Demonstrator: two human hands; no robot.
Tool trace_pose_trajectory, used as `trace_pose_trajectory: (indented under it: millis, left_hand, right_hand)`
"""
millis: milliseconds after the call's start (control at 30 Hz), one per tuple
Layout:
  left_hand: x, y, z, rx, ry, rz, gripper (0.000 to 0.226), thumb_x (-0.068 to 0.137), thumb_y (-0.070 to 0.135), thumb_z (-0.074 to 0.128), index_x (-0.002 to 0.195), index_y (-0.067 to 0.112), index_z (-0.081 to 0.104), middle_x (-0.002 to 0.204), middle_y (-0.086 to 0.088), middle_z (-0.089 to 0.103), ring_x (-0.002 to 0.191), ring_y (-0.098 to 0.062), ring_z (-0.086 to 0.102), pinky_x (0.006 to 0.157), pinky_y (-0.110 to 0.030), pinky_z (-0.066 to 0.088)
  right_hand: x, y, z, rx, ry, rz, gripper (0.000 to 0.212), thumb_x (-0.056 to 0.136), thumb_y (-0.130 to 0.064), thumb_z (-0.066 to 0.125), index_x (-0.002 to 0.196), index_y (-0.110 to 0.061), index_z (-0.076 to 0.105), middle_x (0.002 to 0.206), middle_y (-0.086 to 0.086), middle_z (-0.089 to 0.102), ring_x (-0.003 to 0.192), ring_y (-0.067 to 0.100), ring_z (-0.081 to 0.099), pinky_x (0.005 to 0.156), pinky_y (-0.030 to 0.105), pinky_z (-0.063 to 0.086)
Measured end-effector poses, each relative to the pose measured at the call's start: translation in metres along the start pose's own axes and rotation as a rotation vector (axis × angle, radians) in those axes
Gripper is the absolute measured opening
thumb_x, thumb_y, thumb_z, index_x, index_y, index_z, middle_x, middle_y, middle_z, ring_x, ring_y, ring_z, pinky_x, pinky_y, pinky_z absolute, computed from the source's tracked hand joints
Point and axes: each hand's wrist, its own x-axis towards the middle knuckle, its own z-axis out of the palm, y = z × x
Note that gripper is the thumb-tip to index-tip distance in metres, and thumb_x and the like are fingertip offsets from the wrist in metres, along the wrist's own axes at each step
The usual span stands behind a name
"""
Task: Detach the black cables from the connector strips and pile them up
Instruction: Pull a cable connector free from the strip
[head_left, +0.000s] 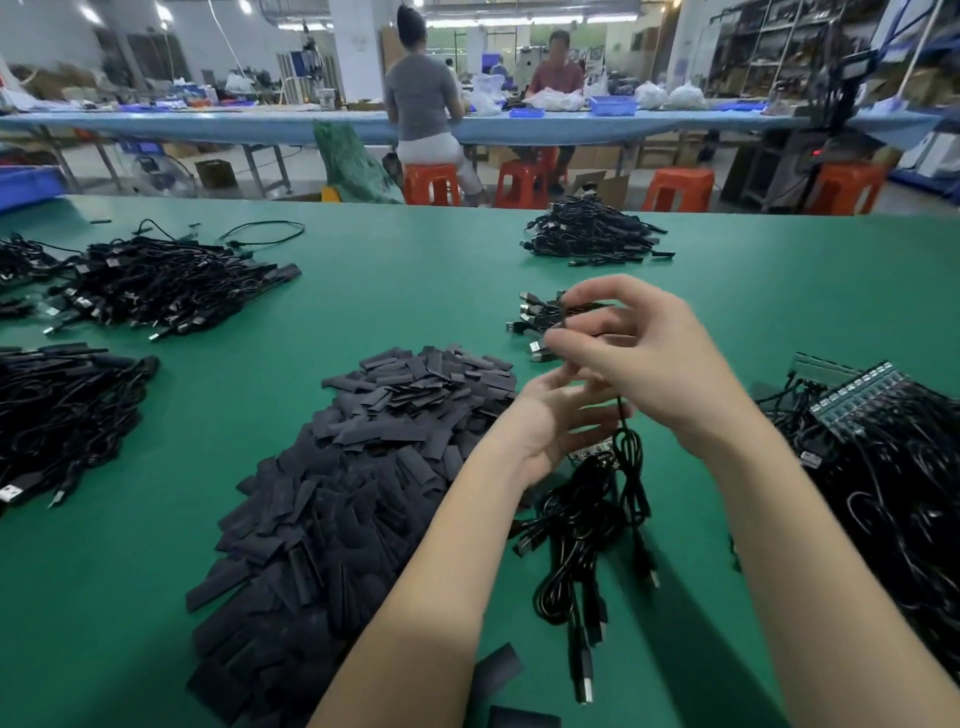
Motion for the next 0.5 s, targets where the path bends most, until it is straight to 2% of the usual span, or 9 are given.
trace_pose_trajectory:
  millis: [67,133,233,333,500]
  left_hand:
    - [0.001,0.003,-0.004,-0.063,-0.07,0.004,0.016,0.101,0.003,0.052,0.106,0.015,0.062,0.1,-0.005,0.07,0.075,-0.011,0.073,0.074,-0.026,0.058]
    - [-0.003,0.008,-0.008,-0.117,-0.104,0.017,0.015,0.096,0.002,0.06,0.106,0.014,0.064,0.093,-0.004,0.075,0.074,-0.015,0.073,0.071,-0.025,0.055]
    - [-0.002,0.009,-0.011,-0.087,-0.123,0.018,0.014,0.091,0.007,0.068,0.1,0.018,0.068,0.091,0.0,0.077,0.075,-0.016,0.073,0.08,-0.029,0.049]
    - [-0.006,0.015,-0.01,-0.002,-0.132,0.013,0.014,0.088,0.011,0.071,0.095,0.022,0.072,0.093,0.0,0.077,0.075,-0.013,0.071,0.081,-0.028,0.049]
    - [-0.011,0.023,-0.007,0.076,-0.153,0.039,0.011,0.076,0.014,0.078,0.082,0.024,0.079,0.088,0.001,0.076,0.07,-0.011,0.069,0.071,-0.021,0.052]
  right_hand:
    - [-0.007,0.011,-0.023,0.114,0.063,0.017,0.021,0.083,-0.017,0.083,0.102,-0.022,0.076,0.089,-0.004,0.079,0.074,0.006,0.071,0.06,0.017,0.052]
    - [-0.012,0.022,-0.037,0.268,0.122,0.053,0.018,0.081,-0.015,0.082,0.097,-0.02,0.076,0.09,0.002,0.079,0.075,0.01,0.072,0.062,0.018,0.053]
    - [-0.014,0.037,-0.05,0.425,0.194,0.104,0.021,0.079,-0.012,0.082,0.098,-0.013,0.075,0.087,0.009,0.077,0.074,0.016,0.073,0.066,0.02,0.056]
    - [-0.015,0.047,-0.052,0.455,0.254,0.113,0.021,0.079,-0.012,0.083,0.098,-0.01,0.076,0.088,0.013,0.077,0.077,0.018,0.073,0.07,0.021,0.057]
    - [-0.015,0.048,-0.048,0.465,0.288,0.07,0.013,0.085,-0.011,0.079,0.097,-0.013,0.074,0.09,0.016,0.078,0.085,0.017,0.074,0.073,0.024,0.058]
